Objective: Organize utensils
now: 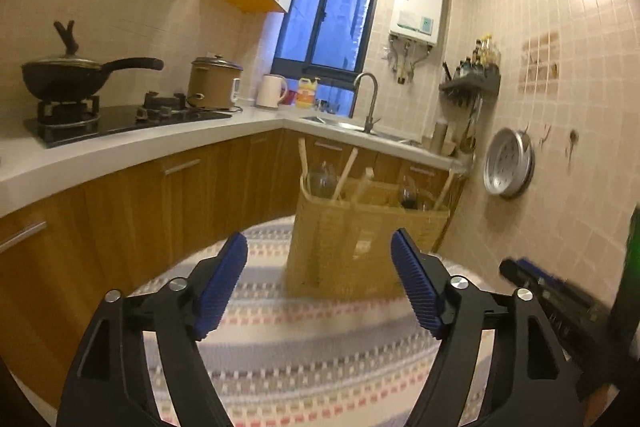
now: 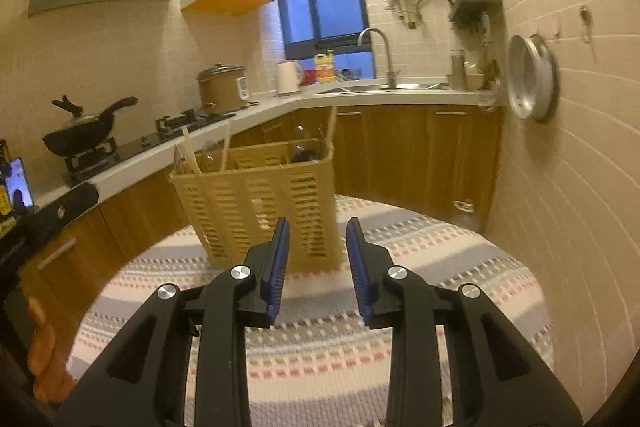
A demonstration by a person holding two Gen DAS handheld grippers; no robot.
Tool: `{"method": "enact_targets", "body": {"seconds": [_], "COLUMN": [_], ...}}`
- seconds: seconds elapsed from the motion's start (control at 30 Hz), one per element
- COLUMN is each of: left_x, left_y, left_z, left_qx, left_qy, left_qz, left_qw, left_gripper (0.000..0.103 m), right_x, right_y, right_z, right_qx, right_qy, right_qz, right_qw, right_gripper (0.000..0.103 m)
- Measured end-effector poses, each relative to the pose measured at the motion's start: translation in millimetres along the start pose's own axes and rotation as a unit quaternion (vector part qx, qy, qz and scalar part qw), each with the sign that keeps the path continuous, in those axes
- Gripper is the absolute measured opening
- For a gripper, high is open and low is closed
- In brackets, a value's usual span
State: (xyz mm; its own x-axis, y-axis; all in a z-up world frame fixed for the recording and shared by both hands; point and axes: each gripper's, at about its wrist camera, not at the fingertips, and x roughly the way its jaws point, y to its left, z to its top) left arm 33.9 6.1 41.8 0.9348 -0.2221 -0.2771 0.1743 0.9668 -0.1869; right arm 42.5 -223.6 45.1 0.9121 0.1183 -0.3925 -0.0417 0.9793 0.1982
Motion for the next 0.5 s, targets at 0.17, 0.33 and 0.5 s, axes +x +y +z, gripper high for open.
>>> {"method": "enact_targets", "body": {"seconds": [0.17, 0.33, 0.5], "left_x": [-4, -6, -5], "left_y": [-3, -8, -6], "left_z": [-30, -50, -61], "left_qx": [-0.001, 0.028, 0.02], "left_qy": [0.017, 0.005, 0.003], "left_qz": [-0.002, 0.031, 0.041], "left_qw": [0.9999, 0.9991, 0.9989], "left_gripper": [0.074, 0.075, 0.075], "right_x": [-14, -26, -22], "right_y": [3, 7, 12], "right_z": [-13, -26, -38], "right_qx": [-0.009, -0.031, -0.044], "right_qy": [-0.034, -0.068, -0.061], "right_qz": [-0.042, -0.093, -0.094], "right_qw": [0.998, 0.993, 0.993], "right_gripper": [0.028, 0.064, 0.065]}}
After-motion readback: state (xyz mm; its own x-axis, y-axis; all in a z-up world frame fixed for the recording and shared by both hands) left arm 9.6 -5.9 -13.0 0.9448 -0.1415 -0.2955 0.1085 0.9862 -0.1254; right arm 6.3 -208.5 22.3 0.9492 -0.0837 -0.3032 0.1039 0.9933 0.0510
